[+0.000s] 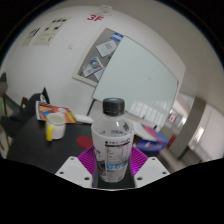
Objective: Pour water
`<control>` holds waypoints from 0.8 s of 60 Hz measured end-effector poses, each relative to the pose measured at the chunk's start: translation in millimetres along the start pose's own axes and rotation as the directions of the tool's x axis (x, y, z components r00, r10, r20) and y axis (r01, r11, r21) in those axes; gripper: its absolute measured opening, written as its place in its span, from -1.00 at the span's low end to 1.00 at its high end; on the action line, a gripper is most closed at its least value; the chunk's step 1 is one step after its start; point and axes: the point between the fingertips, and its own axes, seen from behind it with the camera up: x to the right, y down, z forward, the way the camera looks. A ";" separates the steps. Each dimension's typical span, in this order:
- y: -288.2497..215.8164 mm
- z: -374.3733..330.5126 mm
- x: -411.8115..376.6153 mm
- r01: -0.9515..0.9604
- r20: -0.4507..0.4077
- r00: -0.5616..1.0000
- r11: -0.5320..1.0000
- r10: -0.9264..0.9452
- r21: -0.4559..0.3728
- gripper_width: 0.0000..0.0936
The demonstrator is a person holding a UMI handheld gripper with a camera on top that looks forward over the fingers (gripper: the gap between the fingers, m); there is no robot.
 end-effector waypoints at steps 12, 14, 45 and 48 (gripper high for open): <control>-91.9 81.4 55.6 0.416 -0.199 0.896 0.906 -0.396 0.072 -0.14; -108.8 93.1 54.0 0.504 -0.226 0.850 0.860 -0.476 0.085 -0.14; -159.8 175.7 -141.7 0.942 -0.485 -0.144 -0.269 -0.863 0.199 -0.14; -155.1 173.0 -151.0 0.934 -0.483 -0.156 -0.287 -0.861 0.212 -0.14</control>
